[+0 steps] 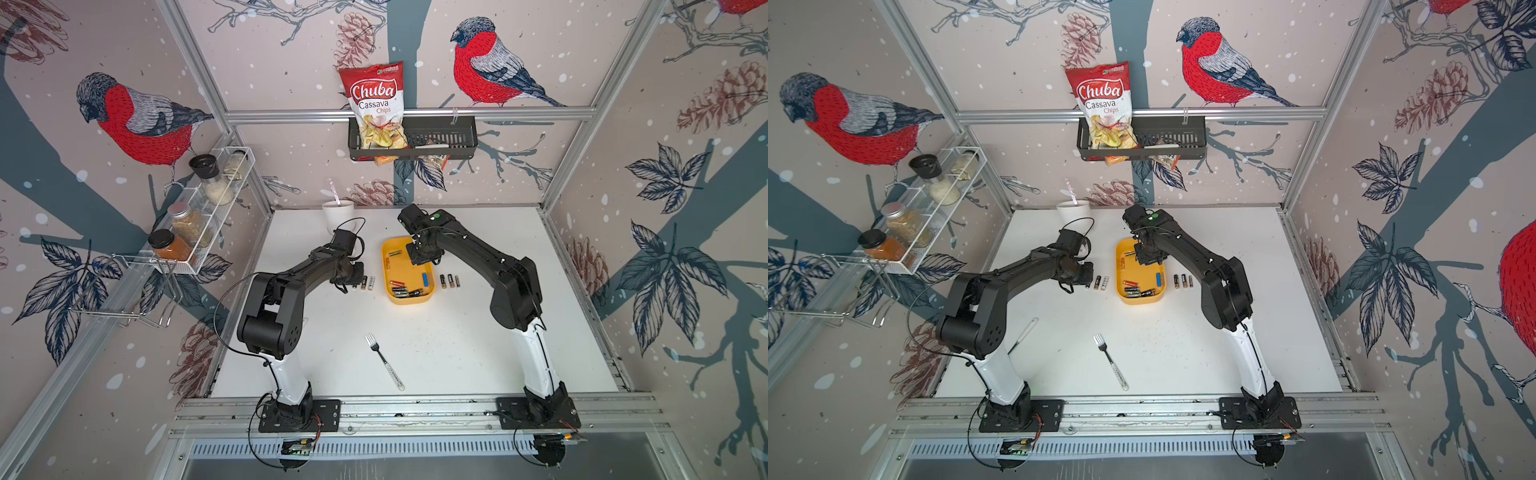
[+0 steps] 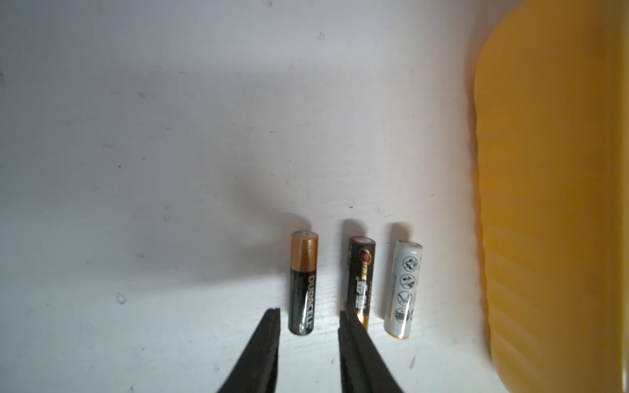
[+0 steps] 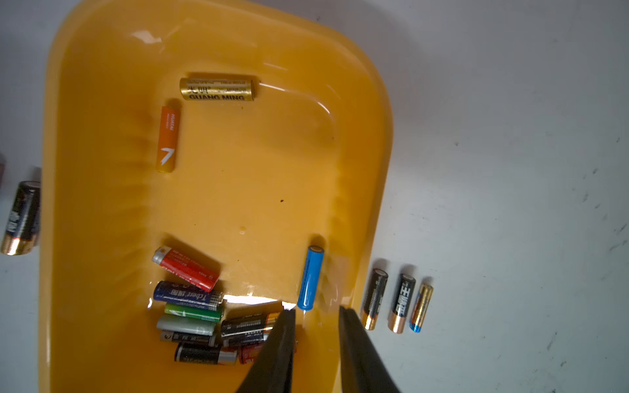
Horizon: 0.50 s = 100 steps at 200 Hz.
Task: Take the batteries out of the storage box
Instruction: Place the battery at the center of the board, then pick up the battery from the storage box.
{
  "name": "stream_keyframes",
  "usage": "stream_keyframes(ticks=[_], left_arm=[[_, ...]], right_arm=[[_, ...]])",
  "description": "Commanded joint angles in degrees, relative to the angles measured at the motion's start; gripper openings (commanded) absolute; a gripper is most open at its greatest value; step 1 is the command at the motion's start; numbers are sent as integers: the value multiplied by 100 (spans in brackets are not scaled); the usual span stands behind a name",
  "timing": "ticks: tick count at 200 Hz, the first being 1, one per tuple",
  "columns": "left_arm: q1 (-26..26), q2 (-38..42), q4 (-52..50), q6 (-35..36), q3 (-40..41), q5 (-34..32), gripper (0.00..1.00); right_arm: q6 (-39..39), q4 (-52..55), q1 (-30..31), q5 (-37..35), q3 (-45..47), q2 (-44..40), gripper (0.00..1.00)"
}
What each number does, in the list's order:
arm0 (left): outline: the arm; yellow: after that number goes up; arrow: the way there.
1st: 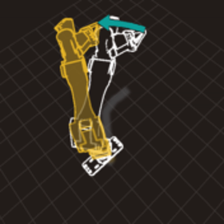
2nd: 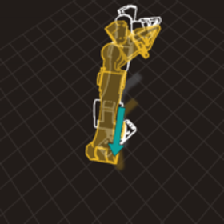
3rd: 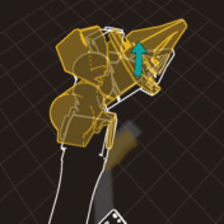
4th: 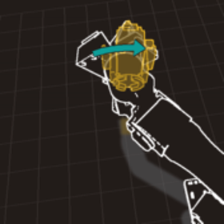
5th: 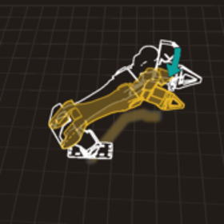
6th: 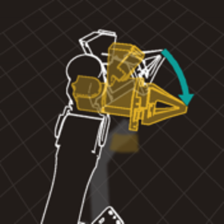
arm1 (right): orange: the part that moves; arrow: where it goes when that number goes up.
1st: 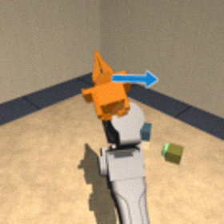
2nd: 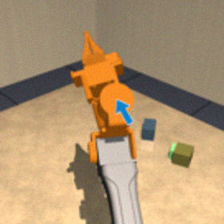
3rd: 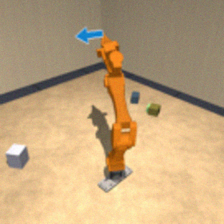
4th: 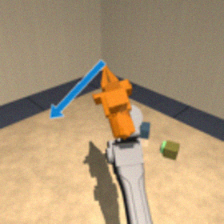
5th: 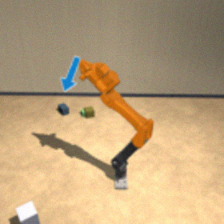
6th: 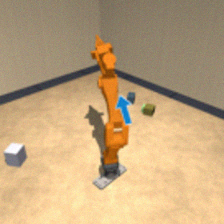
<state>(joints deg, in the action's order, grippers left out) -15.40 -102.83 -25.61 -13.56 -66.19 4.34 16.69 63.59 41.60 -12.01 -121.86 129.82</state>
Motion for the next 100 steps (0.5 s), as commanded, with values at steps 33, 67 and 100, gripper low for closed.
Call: stream_keyframes(ticks=[33,67,100], left_arm=[[17,94,169,11,159,67,34],[15,126,202,-7,231,91,34],[13,170,200,-6,294,80,34]], right_arm=[[154,250,170,-259,-35,447,29],[185,251,198,-245,-114,686,29],[225,298,216,-248,-180,860,29]])
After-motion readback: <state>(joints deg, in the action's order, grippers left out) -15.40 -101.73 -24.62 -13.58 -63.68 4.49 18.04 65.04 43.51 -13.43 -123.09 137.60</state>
